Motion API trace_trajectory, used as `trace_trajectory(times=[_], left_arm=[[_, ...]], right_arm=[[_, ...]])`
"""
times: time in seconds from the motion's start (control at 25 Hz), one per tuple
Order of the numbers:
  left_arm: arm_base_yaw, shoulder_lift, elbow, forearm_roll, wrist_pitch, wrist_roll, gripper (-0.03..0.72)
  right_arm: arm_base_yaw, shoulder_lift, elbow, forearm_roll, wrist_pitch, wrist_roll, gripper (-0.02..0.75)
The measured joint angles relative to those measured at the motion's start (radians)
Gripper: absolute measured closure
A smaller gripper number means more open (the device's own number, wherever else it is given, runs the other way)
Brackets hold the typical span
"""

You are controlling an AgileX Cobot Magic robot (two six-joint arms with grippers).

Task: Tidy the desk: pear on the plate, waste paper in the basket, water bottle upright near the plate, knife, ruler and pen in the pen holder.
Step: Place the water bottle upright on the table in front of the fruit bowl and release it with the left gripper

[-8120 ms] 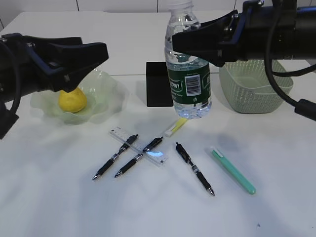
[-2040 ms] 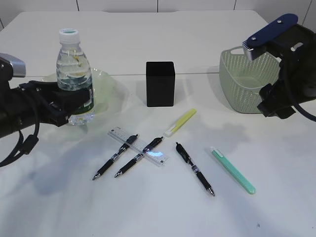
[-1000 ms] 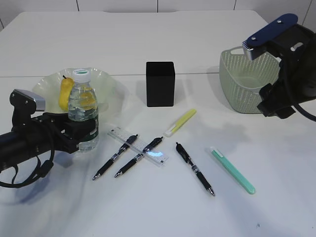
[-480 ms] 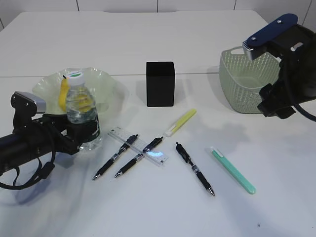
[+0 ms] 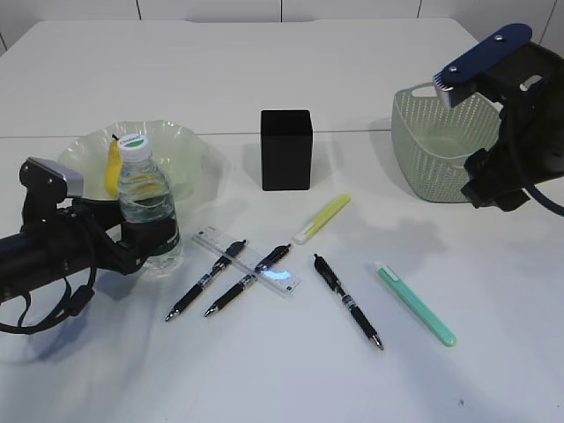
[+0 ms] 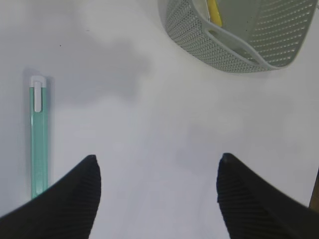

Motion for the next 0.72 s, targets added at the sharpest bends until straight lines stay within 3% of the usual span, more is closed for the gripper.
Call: trace_trajectory(times=[0.72], left_arm=[[0.0,-0.174,0.004,0.048,0.004,0.0,0.092]], right_arm=[[0.0,0.0,0.0,-0.002,0.01,0.0,0.201]])
